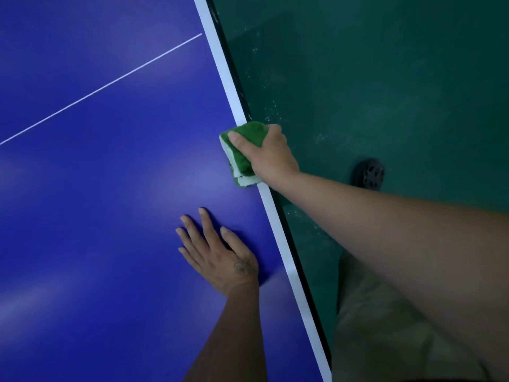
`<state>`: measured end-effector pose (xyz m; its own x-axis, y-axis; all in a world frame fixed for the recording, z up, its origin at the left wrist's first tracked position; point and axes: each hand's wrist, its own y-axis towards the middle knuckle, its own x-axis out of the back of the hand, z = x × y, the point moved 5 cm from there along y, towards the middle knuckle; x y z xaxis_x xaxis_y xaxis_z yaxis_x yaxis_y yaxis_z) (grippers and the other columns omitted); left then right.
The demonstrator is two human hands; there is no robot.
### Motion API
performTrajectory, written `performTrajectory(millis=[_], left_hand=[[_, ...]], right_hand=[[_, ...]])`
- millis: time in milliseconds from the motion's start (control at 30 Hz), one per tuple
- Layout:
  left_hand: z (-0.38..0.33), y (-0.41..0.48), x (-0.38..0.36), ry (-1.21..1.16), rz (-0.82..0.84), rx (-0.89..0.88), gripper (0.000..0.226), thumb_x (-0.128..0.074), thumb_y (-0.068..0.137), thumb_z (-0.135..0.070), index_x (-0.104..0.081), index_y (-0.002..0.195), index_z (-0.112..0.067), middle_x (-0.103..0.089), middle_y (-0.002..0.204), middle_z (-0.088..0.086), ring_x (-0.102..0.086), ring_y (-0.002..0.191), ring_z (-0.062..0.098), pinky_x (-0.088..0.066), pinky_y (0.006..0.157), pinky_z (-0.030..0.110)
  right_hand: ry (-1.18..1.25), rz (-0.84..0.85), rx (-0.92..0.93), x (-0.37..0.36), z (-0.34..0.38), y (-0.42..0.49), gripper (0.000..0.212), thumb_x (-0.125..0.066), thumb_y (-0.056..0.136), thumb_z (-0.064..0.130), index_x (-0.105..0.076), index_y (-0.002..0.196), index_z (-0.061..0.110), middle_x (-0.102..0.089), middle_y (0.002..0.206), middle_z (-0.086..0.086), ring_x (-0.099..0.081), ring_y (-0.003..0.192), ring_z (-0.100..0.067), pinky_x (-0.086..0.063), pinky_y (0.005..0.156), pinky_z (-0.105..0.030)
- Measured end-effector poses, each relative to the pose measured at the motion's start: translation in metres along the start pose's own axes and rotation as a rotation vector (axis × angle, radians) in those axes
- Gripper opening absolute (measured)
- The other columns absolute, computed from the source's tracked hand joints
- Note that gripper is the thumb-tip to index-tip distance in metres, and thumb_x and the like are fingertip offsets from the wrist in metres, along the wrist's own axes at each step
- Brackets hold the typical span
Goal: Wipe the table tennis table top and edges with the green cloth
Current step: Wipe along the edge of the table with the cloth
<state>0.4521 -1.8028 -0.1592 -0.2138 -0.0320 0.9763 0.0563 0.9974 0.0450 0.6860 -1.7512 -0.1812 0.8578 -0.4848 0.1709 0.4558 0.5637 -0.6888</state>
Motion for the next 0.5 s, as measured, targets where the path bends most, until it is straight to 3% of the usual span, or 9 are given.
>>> performTrajectory(millis=[167, 267, 400, 500], left_hand=[[-0.008, 0.003, 0.009, -0.088, 0.050, 0.088, 0.055, -0.052, 0.108, -0.026, -0.049, 0.162, -0.019, -0.032, 0.176, 0.007, -0.024, 0.165, 0.028, -0.018, 0.132, 0.059], [-0.019, 0.042, 0.007, -0.161, 0.044, 0.057, 0.054, -0.053, 0.108, -0.028, -0.051, 0.160, -0.015, -0.034, 0.174, 0.011, -0.028, 0.163, 0.032, -0.019, 0.131, 0.059], [-0.073, 0.146, -0.017, 0.025, 0.078, 0.043, 0.059, -0.040, 0.115, -0.042, -0.029, 0.171, -0.028, -0.016, 0.181, 0.007, -0.010, 0.168, 0.031, -0.007, 0.133, 0.056], [-0.120, 0.226, -0.040, 0.072, 0.087, 0.084, 0.064, -0.031, 0.113, -0.059, -0.017, 0.173, -0.039, -0.006, 0.182, 0.001, 0.000, 0.168, 0.032, -0.003, 0.133, 0.060]], right_hand=[[-0.072, 0.104, 0.013, 0.005, -0.053, -0.055, 0.094, -0.071, 0.092, 0.068, -0.033, 0.160, 0.015, -0.048, 0.150, -0.005, -0.054, 0.135, -0.026, -0.046, 0.116, -0.048], [-0.126, 0.167, -0.027, 0.010, -0.093, -0.095, 0.098, -0.064, 0.089, 0.075, -0.029, 0.163, 0.021, -0.045, 0.148, 0.002, -0.052, 0.135, -0.021, -0.043, 0.109, -0.037], [-0.037, 0.152, -0.062, 0.006, -0.112, -0.109, 0.089, -0.067, 0.093, 0.066, -0.029, 0.163, 0.024, -0.042, 0.146, 0.008, -0.048, 0.133, -0.012, -0.036, 0.110, -0.028], [0.045, 0.153, -0.106, 0.004, -0.111, -0.107, 0.087, -0.073, 0.094, 0.065, -0.030, 0.161, 0.029, -0.046, 0.143, 0.010, -0.054, 0.127, -0.009, -0.042, 0.107, -0.028]])
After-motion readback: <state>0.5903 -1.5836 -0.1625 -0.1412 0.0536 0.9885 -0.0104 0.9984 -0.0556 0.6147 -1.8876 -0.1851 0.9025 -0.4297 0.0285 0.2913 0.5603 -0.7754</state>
